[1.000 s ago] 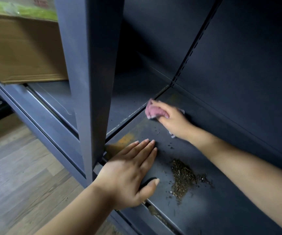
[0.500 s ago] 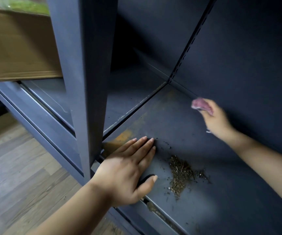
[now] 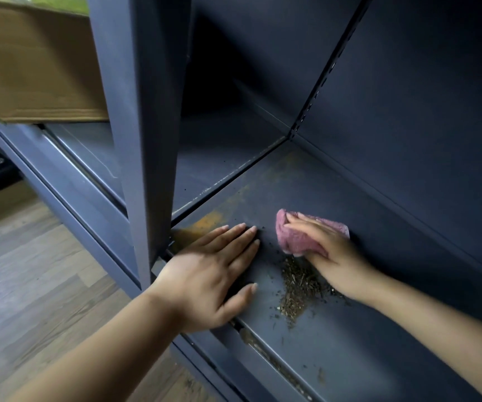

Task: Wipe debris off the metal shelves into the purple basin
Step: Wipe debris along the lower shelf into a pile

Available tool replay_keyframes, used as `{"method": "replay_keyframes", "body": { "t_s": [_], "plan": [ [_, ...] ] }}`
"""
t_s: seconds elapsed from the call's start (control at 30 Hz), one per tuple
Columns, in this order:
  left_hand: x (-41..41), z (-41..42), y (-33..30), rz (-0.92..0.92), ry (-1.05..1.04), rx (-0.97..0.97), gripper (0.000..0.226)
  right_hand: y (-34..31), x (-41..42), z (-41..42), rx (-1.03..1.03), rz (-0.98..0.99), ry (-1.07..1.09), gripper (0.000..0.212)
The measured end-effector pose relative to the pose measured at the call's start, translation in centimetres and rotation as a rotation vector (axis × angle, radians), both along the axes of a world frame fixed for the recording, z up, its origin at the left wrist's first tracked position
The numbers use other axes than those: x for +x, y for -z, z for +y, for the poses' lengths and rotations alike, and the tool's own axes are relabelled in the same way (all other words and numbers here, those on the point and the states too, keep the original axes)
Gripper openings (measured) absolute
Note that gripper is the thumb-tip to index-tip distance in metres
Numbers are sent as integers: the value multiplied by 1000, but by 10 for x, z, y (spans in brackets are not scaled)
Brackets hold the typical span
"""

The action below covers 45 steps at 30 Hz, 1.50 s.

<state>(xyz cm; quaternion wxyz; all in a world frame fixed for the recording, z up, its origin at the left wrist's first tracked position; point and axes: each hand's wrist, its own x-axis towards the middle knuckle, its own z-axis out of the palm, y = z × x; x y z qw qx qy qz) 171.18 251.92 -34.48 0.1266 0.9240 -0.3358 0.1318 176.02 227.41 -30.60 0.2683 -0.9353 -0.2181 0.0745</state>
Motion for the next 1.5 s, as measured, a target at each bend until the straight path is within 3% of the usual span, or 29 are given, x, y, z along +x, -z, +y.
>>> {"method": "replay_keyframes", "body": {
  "t_s": [0.17, 0.43, 0.63, 0.73, 0.9, 1.07, 1.3, 1.5],
  "plan": [
    [-9, 0, -7, 10, -57, 3, 66, -10, -15, 8, 163, 16, -62, 45],
    [-43, 35, 2, -43, -214, 29, 62, -13, 36, 60, 198, 2, 109, 45],
    [-41, 37, 17, -34, -207, -2, 60, -3, 67, 113, -52, -44, 14, 47],
    [-41, 37, 19, -33, -199, -19, 58, -3, 43, 97, 19, -59, -114, 49],
    [-40, 37, 21, -45, -197, -31, 57, -11, -21, 41, -86, -41, -342, 60],
    [-41, 37, 19, -51, -209, -25, 61, -25, -21, 43, -6, 85, -272, 54],
    [-78, 54, 32, -33, -261, 24, 59, -31, 16, 127, 100, -53, -111, 55],
    [-77, 67, 35, -25, -248, 37, 57, -10, -7, 116, -83, -137, -328, 49]
  ]
}}
